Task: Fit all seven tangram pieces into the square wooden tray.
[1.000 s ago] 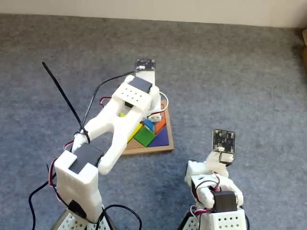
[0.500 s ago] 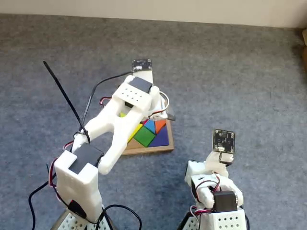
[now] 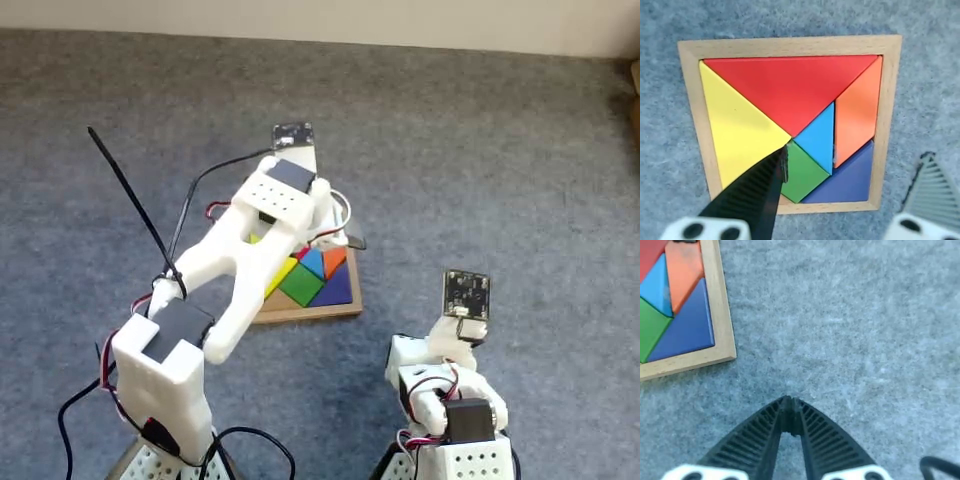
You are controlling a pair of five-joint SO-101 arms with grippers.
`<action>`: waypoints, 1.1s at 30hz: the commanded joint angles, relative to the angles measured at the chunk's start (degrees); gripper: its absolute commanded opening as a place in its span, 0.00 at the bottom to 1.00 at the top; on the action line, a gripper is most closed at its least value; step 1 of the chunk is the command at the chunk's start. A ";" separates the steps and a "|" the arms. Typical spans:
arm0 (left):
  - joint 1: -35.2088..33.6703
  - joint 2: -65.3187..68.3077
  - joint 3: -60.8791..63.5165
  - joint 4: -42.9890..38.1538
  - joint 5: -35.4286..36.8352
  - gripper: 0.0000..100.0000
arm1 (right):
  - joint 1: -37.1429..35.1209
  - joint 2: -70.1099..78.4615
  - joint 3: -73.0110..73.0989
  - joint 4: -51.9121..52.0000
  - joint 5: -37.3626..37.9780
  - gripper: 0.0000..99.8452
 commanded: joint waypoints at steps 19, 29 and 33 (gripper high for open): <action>7.52 10.51 -3.82 -3.43 5.36 0.38 | 0.57 -1.19 6.46 0.48 0.70 0.01; 7.78 12.62 -11.21 5.63 5.63 0.38 | 0.57 -1.19 6.46 0.48 0.70 0.01; 7.78 12.53 -11.47 6.68 5.63 0.38 | 0.57 -1.19 6.46 0.48 0.70 0.01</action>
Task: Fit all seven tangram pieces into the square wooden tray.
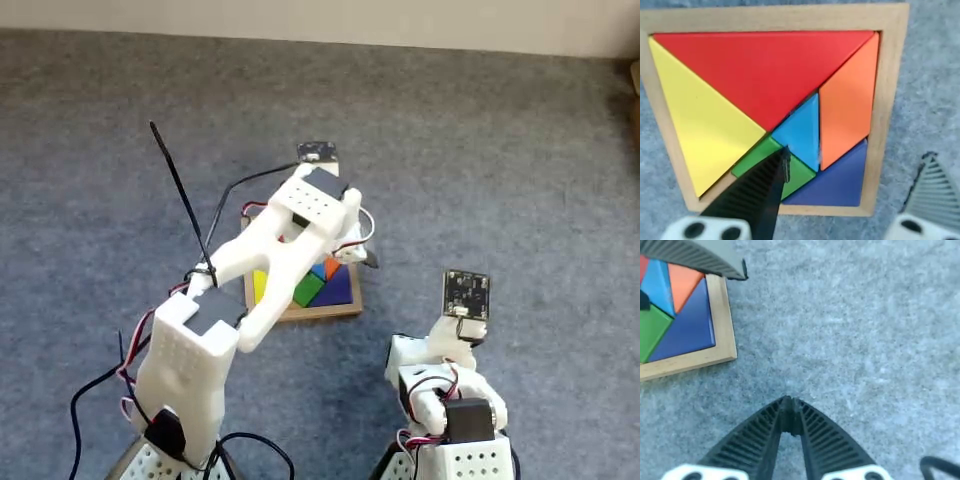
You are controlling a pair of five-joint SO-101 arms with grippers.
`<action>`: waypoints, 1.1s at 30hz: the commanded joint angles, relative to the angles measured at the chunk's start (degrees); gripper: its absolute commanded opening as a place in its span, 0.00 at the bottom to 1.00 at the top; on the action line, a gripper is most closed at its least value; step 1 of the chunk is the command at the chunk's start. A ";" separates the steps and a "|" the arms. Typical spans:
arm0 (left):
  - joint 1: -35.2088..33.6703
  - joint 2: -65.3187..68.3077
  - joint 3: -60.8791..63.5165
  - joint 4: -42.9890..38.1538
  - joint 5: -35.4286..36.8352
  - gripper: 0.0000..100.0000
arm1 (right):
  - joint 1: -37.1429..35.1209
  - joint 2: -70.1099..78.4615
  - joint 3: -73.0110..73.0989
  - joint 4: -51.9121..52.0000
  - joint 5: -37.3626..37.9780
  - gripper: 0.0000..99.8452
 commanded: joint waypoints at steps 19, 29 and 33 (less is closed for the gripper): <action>-1.54 -16.48 4.35 12.57 0.00 0.38 | 0.57 -1.19 6.46 0.48 0.70 0.01; -3.38 -36.00 25.01 -2.64 0.00 0.38 | 0.57 -1.19 6.46 0.48 0.70 0.01; -3.38 -45.32 37.58 -14.33 -3.60 0.36 | 0.57 -1.19 6.46 0.48 0.70 0.01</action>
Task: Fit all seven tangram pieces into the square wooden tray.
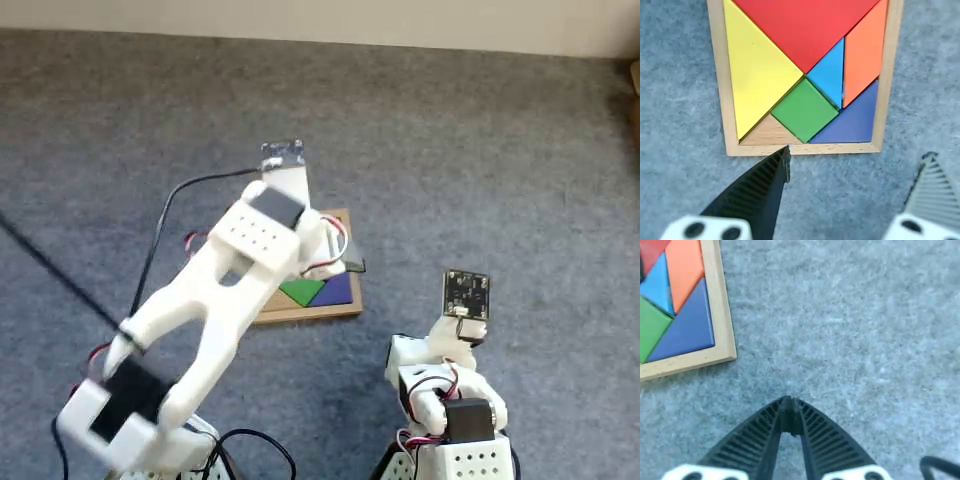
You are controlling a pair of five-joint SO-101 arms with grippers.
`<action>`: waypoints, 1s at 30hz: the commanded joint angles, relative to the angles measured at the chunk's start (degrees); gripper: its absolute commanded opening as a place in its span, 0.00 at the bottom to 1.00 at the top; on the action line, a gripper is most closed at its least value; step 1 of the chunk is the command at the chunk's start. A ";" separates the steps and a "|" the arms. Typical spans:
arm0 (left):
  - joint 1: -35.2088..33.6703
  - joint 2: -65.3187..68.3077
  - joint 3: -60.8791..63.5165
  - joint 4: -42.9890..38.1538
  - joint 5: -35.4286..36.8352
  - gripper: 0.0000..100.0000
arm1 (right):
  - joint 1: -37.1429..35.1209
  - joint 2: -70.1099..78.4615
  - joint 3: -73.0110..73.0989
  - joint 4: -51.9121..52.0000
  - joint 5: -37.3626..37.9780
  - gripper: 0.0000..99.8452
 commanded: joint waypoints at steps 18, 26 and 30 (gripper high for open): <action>-1.19 -28.62 31.60 -36.57 -13.27 0.01 | 0.57 -1.19 6.46 0.48 0.62 0.01; -3.03 -28.70 33.45 -36.92 -13.27 0.01 | 0.57 -0.92 6.46 0.48 0.62 0.01; -2.95 -28.79 33.45 -36.92 -13.10 0.01 | 0.57 -0.84 6.46 0.48 0.62 0.01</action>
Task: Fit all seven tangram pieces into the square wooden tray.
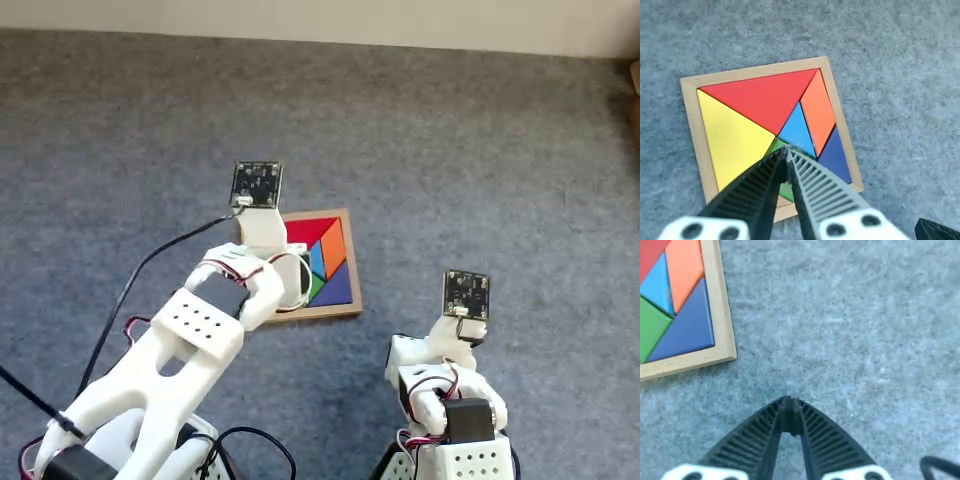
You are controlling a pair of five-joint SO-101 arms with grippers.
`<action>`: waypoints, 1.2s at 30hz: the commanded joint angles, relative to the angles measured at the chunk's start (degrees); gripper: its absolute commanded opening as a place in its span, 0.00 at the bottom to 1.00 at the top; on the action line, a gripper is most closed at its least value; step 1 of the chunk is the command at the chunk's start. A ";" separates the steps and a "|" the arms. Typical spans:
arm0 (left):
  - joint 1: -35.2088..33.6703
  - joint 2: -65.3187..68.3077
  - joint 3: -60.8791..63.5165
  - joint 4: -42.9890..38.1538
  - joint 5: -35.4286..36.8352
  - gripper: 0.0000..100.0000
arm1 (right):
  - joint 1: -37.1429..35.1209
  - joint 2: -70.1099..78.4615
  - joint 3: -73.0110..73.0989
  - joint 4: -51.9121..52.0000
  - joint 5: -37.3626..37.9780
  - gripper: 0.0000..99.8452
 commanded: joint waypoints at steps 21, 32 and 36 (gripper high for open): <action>-9.98 -33.80 11.56 -2.37 -4.84 0.00 | 0.57 -0.84 6.46 0.31 0.44 0.01; -26.15 -56.75 24.40 9.14 -14.51 0.00 | 0.57 -0.75 6.46 0.48 0.44 0.01; -31.25 -67.47 31.69 12.04 -19.43 0.01 | 0.31 -0.75 6.46 0.48 0.44 0.01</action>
